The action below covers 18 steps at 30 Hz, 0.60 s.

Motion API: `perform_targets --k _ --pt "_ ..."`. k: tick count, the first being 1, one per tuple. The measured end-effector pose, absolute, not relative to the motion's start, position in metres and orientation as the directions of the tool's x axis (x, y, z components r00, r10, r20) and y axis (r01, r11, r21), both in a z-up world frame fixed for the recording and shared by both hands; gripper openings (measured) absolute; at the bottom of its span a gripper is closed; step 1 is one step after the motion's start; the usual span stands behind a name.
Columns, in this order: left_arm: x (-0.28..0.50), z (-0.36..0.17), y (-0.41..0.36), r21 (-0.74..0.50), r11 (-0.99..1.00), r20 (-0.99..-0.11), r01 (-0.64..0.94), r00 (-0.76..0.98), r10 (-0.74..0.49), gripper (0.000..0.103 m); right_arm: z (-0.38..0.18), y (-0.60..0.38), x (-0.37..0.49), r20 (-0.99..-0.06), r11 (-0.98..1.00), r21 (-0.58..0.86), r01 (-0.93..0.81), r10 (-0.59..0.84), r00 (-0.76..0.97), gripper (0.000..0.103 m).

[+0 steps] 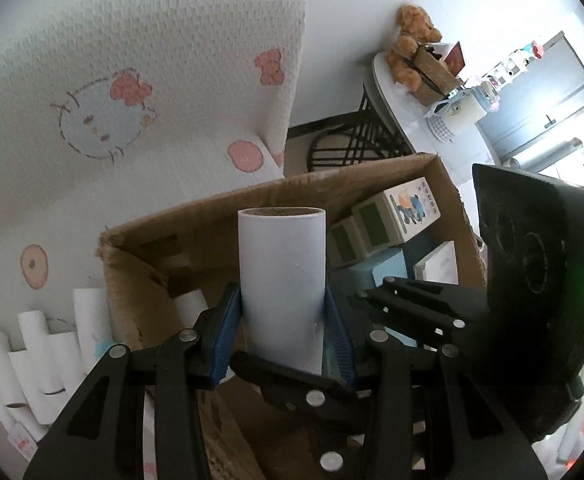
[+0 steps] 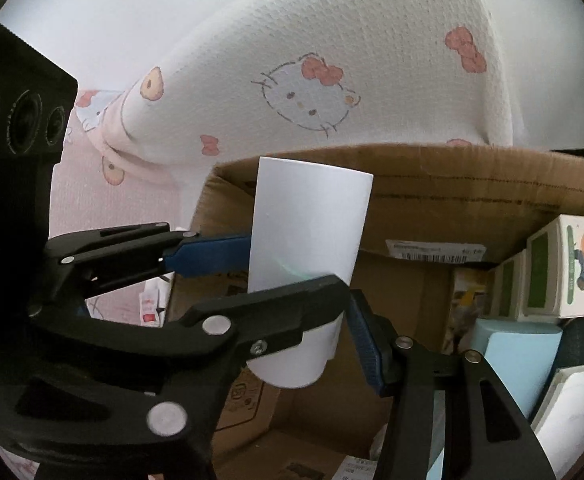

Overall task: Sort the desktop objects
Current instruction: 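Carry the second white tube toward the cardboard box with both grippers, then lower the tube into the box with the right gripper and open it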

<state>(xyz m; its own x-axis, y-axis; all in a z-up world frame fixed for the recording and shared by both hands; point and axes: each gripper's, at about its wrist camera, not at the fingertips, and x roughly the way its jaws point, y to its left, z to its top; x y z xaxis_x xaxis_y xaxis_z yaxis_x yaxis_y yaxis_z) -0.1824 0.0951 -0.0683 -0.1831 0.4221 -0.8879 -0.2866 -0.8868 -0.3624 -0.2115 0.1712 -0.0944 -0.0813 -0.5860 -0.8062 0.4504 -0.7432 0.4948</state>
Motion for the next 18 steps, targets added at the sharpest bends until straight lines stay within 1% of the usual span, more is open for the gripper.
perform_targets --k 3,4,5,11,17,18 --pt "-0.181 -0.070 0.095 -0.353 -0.890 -0.893 -0.289 -0.182 0.413 0.046 -0.096 0.170 -0.210 -0.808 -0.744 0.479 0.465 -0.581 -0.097 0.049" --pt "-0.181 -0.071 0.095 -0.347 -0.891 -0.895 -0.292 -0.181 0.407 0.046 -0.097 0.170 -0.213 -0.807 -0.741 0.480 0.470 -0.583 -0.096 0.045" --pt "-0.181 -0.071 0.096 -0.341 -0.893 -0.898 -0.293 -0.178 0.402 0.046 -0.098 0.168 -0.213 -0.808 -0.737 0.480 0.476 -0.583 -0.088 0.043" --pt "-0.181 -0.070 0.088 -0.322 -0.897 -0.902 -0.303 -0.191 0.388 0.046 -0.101 0.154 -0.213 -0.832 -0.742 0.442 0.504 -0.549 -0.077 0.042" --pt "-0.182 -0.056 0.068 -0.312 -0.900 -0.872 -0.303 -0.283 0.398 0.046 -0.120 0.151 -0.221 -0.825 -0.732 0.496 0.467 -0.565 -0.009 0.042" --pt "-0.183 -0.057 0.066 -0.304 -0.901 -0.875 -0.309 -0.283 0.392 0.037 -0.123 0.150 -0.220 -0.826 -0.730 0.500 0.465 -0.564 0.002 0.042"
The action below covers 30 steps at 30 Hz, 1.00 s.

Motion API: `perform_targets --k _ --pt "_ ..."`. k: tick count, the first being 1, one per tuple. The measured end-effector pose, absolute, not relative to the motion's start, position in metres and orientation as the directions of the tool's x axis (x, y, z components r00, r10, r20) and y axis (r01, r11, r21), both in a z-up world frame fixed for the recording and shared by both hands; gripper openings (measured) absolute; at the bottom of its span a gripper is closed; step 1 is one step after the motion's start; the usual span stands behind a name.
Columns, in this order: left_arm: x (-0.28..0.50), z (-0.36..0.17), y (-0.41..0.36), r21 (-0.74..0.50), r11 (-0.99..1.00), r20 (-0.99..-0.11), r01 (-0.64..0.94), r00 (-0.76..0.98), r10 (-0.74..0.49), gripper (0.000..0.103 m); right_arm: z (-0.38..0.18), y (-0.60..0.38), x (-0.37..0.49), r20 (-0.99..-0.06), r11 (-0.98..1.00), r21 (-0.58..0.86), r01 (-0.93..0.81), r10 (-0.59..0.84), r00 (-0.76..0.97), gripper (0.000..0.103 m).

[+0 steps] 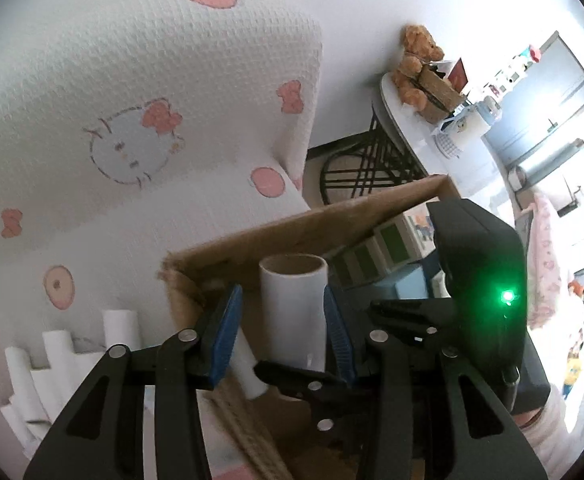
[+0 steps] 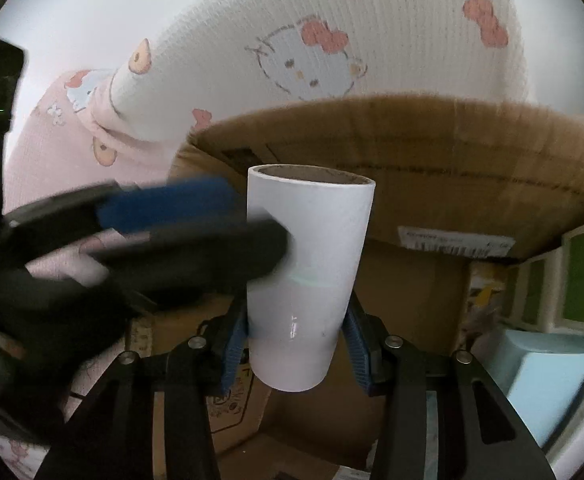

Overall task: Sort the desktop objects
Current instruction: 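Lower the tube into the box with the right gripper and open it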

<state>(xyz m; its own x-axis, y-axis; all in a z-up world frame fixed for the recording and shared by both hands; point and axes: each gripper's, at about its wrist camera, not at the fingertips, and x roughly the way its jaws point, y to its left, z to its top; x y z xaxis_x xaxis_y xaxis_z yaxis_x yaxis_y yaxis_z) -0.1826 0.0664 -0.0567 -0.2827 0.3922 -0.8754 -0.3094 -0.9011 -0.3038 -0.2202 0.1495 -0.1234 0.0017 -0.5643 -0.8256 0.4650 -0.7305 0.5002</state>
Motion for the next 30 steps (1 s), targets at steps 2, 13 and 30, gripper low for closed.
perform_targets --k 2,13,30 --pt "-0.187 -0.064 0.063 -0.325 -0.896 -0.883 -0.302 -0.242 0.402 0.017 -0.127 0.149 -0.216 -0.828 -0.733 0.502 0.458 -0.560 0.012 0.042" --pt "-0.183 -0.072 0.069 -0.275 -0.896 -0.890 -0.350 -0.259 0.374 0.002 -0.153 0.123 -0.217 -0.891 -0.765 0.429 0.480 -0.444 0.089 0.042" --pt "-0.187 -0.069 0.051 -0.313 -0.899 -0.868 -0.306 -0.292 0.401 0.002 -0.199 0.105 -0.219 -0.955 -0.829 0.296 0.475 -0.254 0.153 0.039"
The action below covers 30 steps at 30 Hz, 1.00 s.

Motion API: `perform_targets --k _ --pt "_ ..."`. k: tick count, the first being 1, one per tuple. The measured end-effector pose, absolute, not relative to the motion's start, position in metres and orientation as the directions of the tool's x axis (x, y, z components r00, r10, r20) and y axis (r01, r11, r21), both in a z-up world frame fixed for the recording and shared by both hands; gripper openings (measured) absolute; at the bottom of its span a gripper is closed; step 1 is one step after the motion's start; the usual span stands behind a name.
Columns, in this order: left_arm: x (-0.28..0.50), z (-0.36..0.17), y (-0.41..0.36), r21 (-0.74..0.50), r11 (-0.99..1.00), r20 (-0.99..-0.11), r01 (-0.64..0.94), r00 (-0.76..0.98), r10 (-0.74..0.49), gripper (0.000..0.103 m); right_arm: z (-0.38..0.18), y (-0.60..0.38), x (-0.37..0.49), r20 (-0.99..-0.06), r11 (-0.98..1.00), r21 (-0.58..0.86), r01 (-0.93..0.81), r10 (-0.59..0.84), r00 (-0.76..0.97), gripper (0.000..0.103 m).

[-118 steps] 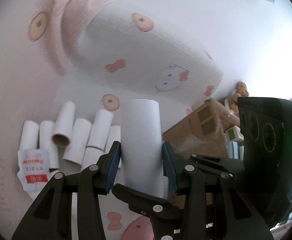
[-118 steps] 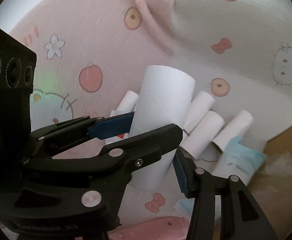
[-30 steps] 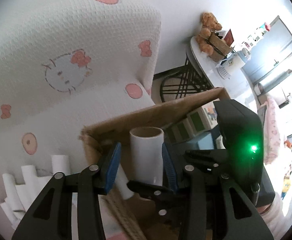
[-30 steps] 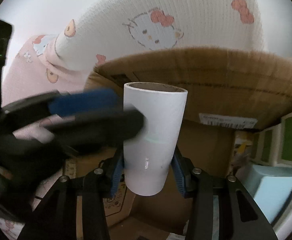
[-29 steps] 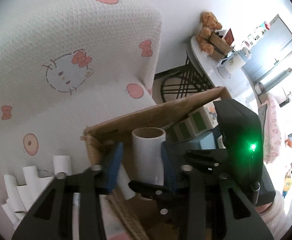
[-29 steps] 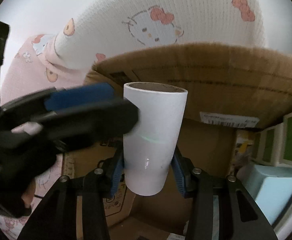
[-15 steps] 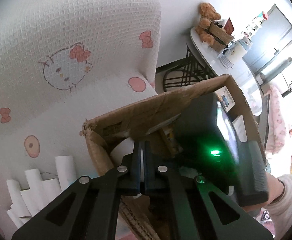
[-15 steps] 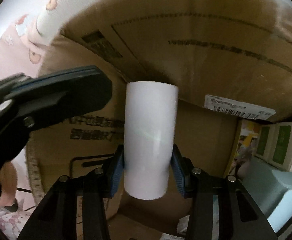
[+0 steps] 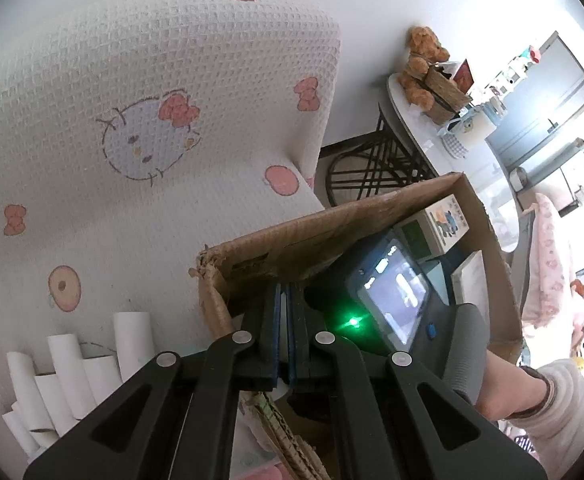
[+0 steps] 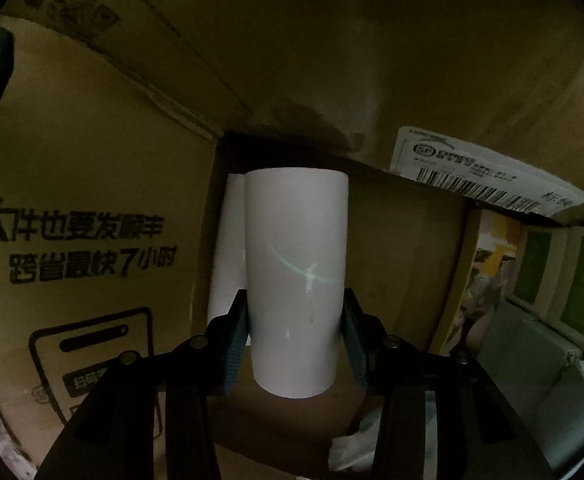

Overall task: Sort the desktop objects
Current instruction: 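Lower the tube into the box with the right gripper and open it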

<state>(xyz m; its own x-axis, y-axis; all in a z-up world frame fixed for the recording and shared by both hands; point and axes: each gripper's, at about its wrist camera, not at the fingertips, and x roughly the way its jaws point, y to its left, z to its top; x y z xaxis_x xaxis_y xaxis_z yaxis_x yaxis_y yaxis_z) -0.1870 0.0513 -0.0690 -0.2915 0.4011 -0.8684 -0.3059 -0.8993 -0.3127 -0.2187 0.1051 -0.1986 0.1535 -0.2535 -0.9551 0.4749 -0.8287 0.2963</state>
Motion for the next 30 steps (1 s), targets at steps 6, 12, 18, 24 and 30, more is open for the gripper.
perform_targets --k 6,12,18,24,30 --pt "-0.186 -0.069 0.052 -0.306 -0.900 -0.869 -0.311 -0.296 0.397 0.002 -0.203 0.102 -0.222 -0.966 -0.863 0.253 0.438 -0.204 0.157 0.040" --pt "-0.183 -0.068 0.055 -0.283 -0.904 -0.872 -0.322 -0.307 0.382 0.003 -0.202 0.100 -0.222 -0.971 -0.864 0.236 0.444 -0.194 0.140 0.040" --pt "-0.182 -0.068 0.054 -0.277 -0.905 -0.870 -0.322 -0.317 0.379 0.004 -0.200 0.096 -0.220 -0.970 -0.853 0.241 0.463 -0.194 0.147 0.041" --pt "-0.179 -0.067 0.057 -0.254 -0.908 -0.871 -0.335 -0.329 0.365 0.004 -0.203 0.093 -0.221 -0.967 -0.859 0.242 0.450 -0.173 0.190 0.041" --pt "-0.176 -0.064 0.058 -0.245 -0.905 -0.872 -0.348 -0.329 0.362 0.015 -0.195 0.094 -0.221 -0.961 -0.865 0.265 0.425 -0.201 0.191 0.041"
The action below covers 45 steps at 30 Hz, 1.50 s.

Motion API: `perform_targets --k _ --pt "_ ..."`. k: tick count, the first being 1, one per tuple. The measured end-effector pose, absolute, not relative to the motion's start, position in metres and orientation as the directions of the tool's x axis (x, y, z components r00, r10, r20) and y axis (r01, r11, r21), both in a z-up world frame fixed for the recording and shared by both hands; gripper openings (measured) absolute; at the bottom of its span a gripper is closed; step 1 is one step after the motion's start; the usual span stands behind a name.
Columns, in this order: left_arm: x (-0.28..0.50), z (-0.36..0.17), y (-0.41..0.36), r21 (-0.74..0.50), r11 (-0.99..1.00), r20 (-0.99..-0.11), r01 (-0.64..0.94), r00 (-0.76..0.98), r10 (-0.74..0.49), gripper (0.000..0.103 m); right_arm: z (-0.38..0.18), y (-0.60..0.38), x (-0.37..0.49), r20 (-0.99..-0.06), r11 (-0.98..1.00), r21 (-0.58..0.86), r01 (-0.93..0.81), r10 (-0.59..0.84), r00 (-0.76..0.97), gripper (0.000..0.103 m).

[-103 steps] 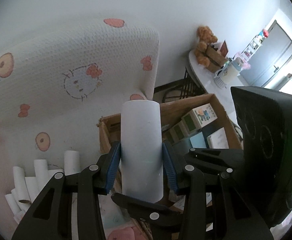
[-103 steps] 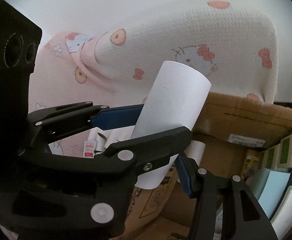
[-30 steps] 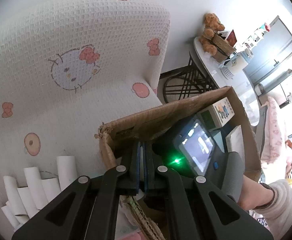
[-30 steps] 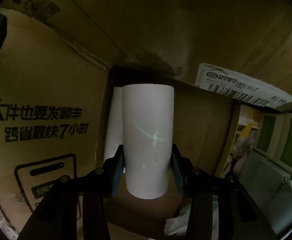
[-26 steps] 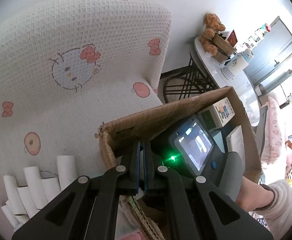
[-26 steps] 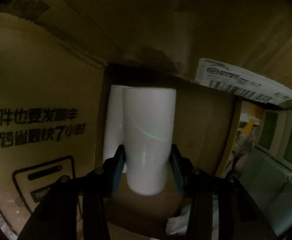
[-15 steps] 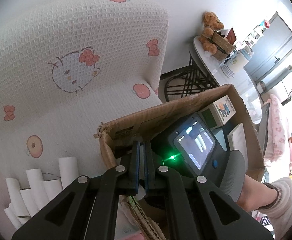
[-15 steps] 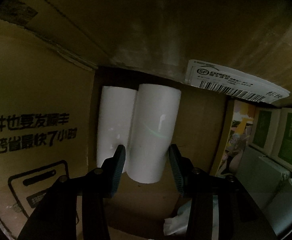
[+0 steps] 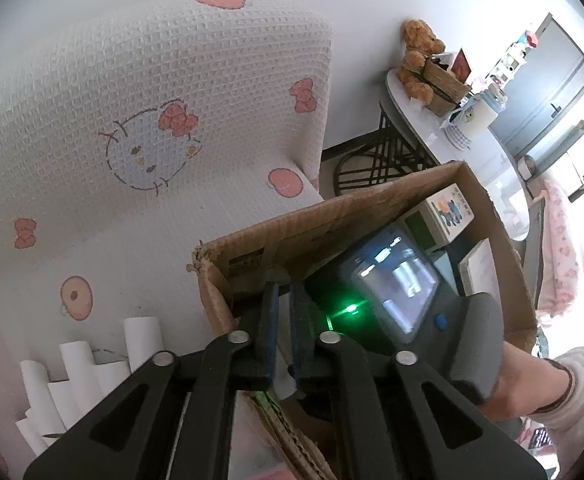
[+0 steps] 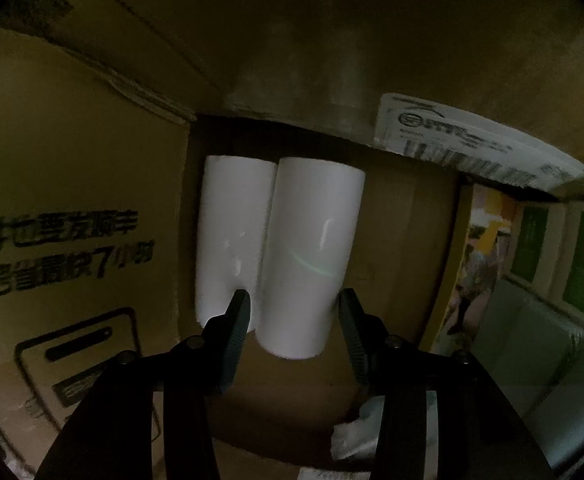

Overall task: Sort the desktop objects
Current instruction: 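Lower the tube into the box with the right gripper and open it, then withdraw both grippers from the box back to the tube pile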

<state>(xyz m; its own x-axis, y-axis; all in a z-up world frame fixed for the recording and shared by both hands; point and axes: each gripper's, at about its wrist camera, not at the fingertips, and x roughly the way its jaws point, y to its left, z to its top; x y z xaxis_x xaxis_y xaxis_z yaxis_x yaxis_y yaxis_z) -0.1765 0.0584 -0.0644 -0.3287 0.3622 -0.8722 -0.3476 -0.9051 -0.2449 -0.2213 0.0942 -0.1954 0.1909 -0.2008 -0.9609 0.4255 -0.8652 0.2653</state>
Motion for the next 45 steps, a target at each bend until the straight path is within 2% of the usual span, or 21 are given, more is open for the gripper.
perform_targets --k 3,7,12,15,20,24,27,32,35,42,45 --pt "-0.172 -0.057 0.060 -0.231 -0.900 -0.860 -0.370 -0.355 0.367 0.031 -0.173 0.100 -0.220 -0.959 -0.869 0.280 0.408 -0.235 0.156 0.043" --pt "-0.165 -0.046 0.067 -0.155 -0.905 -0.848 -0.396 -0.416 0.327 0.043 -0.135 0.106 -0.214 -0.960 -0.860 0.271 0.431 -0.273 0.059 0.059" --pt "-0.160 -0.040 0.067 -0.172 -0.906 -0.834 -0.387 -0.431 0.343 0.044 -0.096 0.112 -0.201 -0.948 -0.842 0.274 0.464 -0.317 -0.017 0.062" --pt "-0.154 -0.039 0.065 -0.184 -0.907 -0.821 -0.378 -0.448 0.353 0.044 -0.089 0.138 -0.228 -0.933 -0.831 0.309 0.462 -0.358 -0.019 0.064" --pt "-0.140 -0.037 0.065 -0.124 -0.914 -0.799 -0.387 -0.506 0.323 0.042 -0.080 0.147 -0.183 -0.924 -0.822 0.306 0.480 -0.379 -0.060 0.065" --pt "-0.131 -0.033 0.051 -0.135 -0.923 -0.771 -0.359 -0.548 0.325 0.021 -0.088 0.138 -0.182 -0.916 -0.816 0.307 0.490 -0.393 -0.081 0.065" --pt "-0.124 -0.028 0.033 -0.158 -0.933 -0.749 -0.324 -0.576 0.327 0.014 -0.083 0.134 -0.178 -0.910 -0.809 0.306 0.502 -0.404 -0.097 0.065" --pt "-0.110 -0.022 -0.018 -0.261 -0.938 -0.694 -0.229 -0.630 0.347 0.014 -0.063 0.130 -0.169 -0.879 -0.790 0.336 0.513 -0.459 -0.131 0.065" --pt "-0.099 -0.026 -0.056 -0.311 -0.941 -0.679 -0.135 -0.661 0.319 0.014 -0.049 0.124 -0.161 -0.852 -0.772 0.356 0.526 -0.499 -0.155 0.066" --pt "-0.063 -0.062 -0.139 -0.374 -0.924 -0.698 0.080 -0.681 0.224 0.014 -0.035 0.097 -0.146 -0.783 -0.713 0.437 0.548 -0.602 -0.159 0.066" --pt "-0.054 -0.087 -0.166 -0.390 -0.902 -0.730 0.187 -0.660 0.178 0.014 -0.036 0.087 -0.142 -0.724 -0.681 0.525 0.511 -0.673 -0.152 0.066"
